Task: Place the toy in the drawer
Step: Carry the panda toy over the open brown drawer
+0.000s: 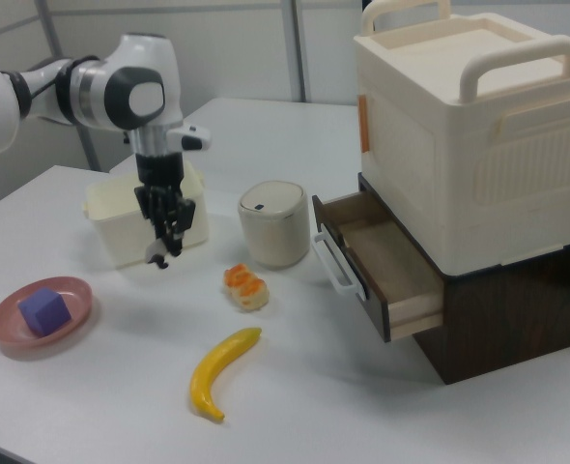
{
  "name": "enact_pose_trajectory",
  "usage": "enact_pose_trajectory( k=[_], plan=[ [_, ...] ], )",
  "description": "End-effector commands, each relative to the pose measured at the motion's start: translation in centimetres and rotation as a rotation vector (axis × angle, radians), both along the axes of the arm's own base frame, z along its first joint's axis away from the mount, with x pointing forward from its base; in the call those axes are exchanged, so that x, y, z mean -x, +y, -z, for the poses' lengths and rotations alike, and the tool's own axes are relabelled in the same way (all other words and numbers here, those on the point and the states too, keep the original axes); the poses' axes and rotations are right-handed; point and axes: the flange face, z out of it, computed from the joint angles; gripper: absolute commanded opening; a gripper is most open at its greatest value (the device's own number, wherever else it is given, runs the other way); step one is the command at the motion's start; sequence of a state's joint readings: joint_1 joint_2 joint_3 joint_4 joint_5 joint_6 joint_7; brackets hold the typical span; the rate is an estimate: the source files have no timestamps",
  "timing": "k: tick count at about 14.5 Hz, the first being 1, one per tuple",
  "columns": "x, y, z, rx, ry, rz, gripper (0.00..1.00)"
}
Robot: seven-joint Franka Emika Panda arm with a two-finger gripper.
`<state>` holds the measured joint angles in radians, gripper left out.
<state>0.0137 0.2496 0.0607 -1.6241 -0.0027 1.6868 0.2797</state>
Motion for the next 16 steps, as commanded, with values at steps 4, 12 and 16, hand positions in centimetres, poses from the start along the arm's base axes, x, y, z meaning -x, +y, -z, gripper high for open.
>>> enact_pose_trajectory(
  k=[4, 12, 16],
  plan=[
    [-2.3, -7.6, -6.6, 0.109, -0.138, -0.150, 0.19],
    [-5.4, -22.7, -9.1, 0.239, -0.580, -0.106, 0.19],
    [-6.2, -25.6, -6.8, 0.285, -0.610, -0.146, 0.24]
  ],
)
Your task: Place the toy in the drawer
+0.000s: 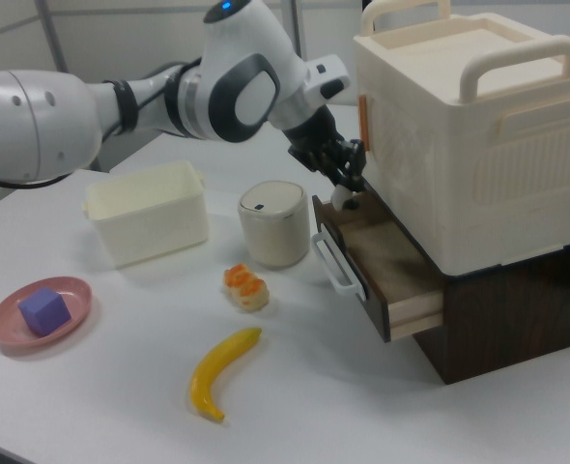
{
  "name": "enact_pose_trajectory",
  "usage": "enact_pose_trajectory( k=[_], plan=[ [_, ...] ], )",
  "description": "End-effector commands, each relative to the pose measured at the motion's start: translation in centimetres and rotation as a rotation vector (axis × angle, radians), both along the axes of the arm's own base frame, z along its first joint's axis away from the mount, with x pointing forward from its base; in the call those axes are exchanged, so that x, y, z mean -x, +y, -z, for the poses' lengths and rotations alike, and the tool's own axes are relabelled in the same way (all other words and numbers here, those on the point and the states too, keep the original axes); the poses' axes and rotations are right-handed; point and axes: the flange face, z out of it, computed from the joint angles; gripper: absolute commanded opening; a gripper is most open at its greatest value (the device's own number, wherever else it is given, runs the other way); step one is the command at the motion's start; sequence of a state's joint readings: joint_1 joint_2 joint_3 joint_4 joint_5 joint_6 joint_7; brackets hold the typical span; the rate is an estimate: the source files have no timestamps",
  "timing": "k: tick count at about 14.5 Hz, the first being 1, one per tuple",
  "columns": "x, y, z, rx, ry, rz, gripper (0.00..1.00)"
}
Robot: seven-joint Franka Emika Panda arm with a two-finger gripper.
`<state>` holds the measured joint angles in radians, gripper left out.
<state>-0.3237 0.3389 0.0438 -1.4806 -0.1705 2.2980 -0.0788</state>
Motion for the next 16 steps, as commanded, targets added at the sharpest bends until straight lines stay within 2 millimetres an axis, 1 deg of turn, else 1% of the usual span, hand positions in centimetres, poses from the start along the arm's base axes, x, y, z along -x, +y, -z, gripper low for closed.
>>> enact_pose_trajectory(
  k=[1, 2, 3, 4, 5, 6, 9, 12, 13, 14, 16],
  plan=[
    [-0.3, -1.3, 0.7, 0.038, 0.001, -0.031, 0.25],
    [-0.3, -1.4, 0.9, 0.037, 0.004, -0.031, 0.26],
    [-0.2, -1.7, 1.0, 0.038, 0.006, -0.027, 0.28],
    [-0.2, -1.7, 1.0, 0.038, 0.006, -0.025, 0.37],
    [-0.2, -1.7, 1.0, 0.032, 0.003, -0.019, 0.59],
    [-0.3, -1.5, 1.0, 0.031, 0.003, -0.021, 0.66],
    [-0.4, -0.9, 1.0, 0.021, 0.001, -0.025, 0.70],
    [-0.7, 0.3, 1.2, -0.009, -0.005, 0.002, 0.73],
    [-0.9, 1.3, 1.5, -0.018, -0.003, 0.006, 0.76],
    [-1.1, 2.2, 1.6, -0.030, -0.005, 0.019, 0.78],
    [-1.3, 4.7, 1.4, -0.055, -0.008, 0.034, 0.80]
  ],
)
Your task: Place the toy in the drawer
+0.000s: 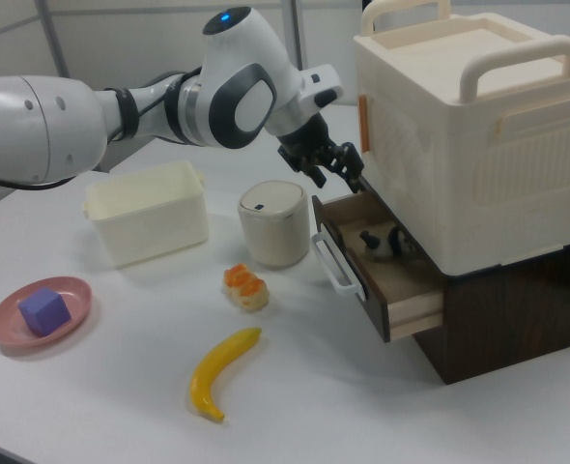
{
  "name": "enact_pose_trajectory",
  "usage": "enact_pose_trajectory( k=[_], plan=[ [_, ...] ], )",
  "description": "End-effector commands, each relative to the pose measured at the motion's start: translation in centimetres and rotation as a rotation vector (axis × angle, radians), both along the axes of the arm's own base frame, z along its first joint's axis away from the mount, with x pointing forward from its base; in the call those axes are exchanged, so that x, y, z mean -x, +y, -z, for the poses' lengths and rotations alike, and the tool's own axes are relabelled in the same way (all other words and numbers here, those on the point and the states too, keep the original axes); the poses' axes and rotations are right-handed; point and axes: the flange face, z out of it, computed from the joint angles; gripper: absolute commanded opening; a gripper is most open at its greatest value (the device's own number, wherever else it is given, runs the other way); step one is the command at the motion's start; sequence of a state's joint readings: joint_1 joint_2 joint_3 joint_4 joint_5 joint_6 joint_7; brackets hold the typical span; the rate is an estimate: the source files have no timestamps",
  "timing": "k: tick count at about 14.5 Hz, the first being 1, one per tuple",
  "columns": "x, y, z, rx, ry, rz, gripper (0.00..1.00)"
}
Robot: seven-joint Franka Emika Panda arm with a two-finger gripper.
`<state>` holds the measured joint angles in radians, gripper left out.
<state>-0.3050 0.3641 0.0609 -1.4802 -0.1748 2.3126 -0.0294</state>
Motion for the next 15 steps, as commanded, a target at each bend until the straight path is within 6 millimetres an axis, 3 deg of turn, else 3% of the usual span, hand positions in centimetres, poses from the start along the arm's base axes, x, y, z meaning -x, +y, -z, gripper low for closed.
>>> enact_pose_trajectory(
  k=[1, 3, 7, 10, 15],
  plan=[
    [-0.1, 4.3, 0.0, -0.041, 0.021, 0.029, 0.87],
    [0.9, 8.7, -0.6, -0.046, 0.126, -0.007, 1.00],
    [4.9, 17.6, -3.4, -0.041, 0.321, -0.093, 1.00],
    [6.6, 19.7, -4.3, -0.095, 0.386, -0.105, 1.00],
    [11.1, 21.0, -6.0, -0.126, 0.439, -0.121, 1.00]
  ],
)
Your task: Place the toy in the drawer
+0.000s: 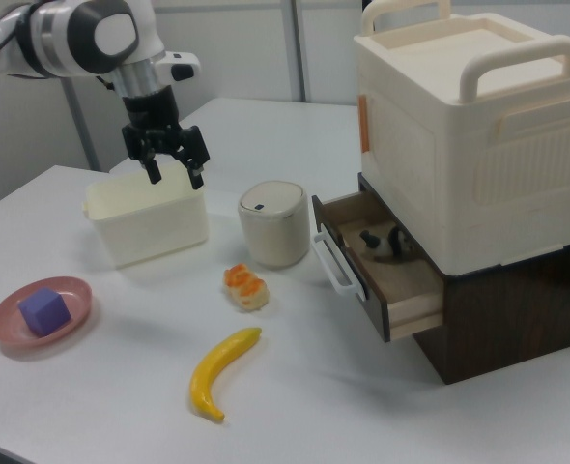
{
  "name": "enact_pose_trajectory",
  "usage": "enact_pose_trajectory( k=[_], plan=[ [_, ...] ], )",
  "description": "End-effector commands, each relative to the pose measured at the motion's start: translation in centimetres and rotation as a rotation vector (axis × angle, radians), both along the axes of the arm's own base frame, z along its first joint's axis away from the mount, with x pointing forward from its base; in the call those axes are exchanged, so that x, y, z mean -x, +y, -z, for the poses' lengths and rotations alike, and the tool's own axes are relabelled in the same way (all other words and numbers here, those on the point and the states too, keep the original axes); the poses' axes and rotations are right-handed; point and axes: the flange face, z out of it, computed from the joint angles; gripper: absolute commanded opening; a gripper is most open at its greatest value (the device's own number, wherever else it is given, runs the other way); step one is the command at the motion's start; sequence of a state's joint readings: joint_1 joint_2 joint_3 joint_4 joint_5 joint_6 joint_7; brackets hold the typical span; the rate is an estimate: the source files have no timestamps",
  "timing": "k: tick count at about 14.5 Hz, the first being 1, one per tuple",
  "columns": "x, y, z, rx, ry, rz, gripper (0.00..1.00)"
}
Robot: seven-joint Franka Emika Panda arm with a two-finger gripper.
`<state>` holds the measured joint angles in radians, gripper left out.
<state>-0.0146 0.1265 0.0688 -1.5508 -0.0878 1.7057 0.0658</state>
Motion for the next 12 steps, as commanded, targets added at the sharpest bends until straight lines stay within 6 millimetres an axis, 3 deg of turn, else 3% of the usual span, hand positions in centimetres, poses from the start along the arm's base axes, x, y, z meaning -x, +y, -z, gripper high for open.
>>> enact_pose_trajectory(
  k=[1, 8, 12],
  plan=[
    [3.1, 0.6, -0.6, -0.007, 0.035, -0.008, 1.00],
    [4.1, -0.4, -1.6, -0.065, 0.051, 0.037, 1.00],
    [4.1, -0.1, -1.7, -0.065, 0.052, 0.028, 1.00]
  ],
)
